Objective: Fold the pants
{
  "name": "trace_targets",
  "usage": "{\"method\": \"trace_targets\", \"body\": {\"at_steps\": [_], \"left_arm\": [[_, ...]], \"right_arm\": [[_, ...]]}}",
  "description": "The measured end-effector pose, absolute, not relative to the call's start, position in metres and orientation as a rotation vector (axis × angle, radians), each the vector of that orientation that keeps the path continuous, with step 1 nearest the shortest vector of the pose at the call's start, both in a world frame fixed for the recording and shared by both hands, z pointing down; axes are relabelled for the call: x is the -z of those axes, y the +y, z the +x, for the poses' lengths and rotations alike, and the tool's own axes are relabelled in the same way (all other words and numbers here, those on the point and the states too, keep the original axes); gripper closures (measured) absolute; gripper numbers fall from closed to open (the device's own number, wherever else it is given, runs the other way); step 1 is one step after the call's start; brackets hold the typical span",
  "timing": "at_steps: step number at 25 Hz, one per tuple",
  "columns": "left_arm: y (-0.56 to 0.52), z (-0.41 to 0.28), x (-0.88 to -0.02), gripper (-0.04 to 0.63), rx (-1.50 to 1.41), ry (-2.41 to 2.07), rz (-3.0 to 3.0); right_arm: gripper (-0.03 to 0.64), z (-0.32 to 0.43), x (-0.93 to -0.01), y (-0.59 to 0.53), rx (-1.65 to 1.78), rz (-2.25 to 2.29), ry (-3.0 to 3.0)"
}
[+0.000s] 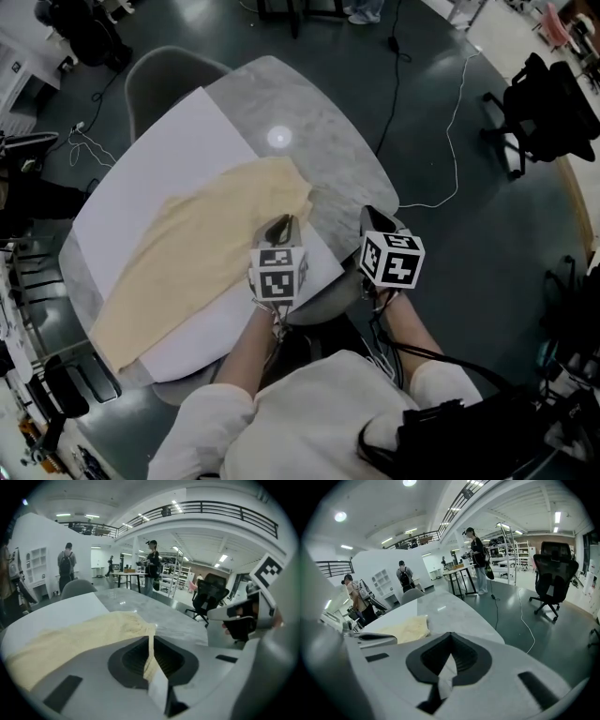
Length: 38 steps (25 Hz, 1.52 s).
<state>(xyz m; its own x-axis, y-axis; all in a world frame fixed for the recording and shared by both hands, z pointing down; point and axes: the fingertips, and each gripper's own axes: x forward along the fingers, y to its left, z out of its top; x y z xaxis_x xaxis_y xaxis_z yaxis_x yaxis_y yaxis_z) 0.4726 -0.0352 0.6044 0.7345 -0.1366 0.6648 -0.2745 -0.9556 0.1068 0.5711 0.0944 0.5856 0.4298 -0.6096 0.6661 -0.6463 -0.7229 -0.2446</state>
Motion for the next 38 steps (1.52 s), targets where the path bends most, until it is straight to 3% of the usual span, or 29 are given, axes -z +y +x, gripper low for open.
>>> {"method": "trace_targets", "body": {"at_steps": [5,8,18,25,29,38], "left_arm": [[-0.035,0.495,-0.624,0.570,-1.152,-0.155,2.789],[-0.031,0.506,-0.636,0.479,-1.240,-0.015,2.790],[-0.030,0.511,-0.672,0.420,-1.528,0.226,2.761],[-0.037,0.515,-0.685,0.428,-1.589,0.182,2.766],[-0.046,0.516,-0.686,0.517,-1.556,0.084,2.762],[-0.050,0.515,-0.671,0.538,-1.415,0.042,2.698]], "right_arm": [[0.624,0.583,-0.602,0.085,-1.225,2.601,-1.157],[0.624,0.587,-0.610,0.079,-1.242,2.588,-1.167],[0.624,0.609,-0.622,0.081,-1.237,2.570,-1.137],[0.624,0.621,-0.629,0.085,-1.232,2.566,-1.097],[0.624,0.622,-0.633,0.087,-1.250,2.572,-1.088],[0.624,0.619,-0.619,0.081,-1.212,2.556,-1.107]]}}
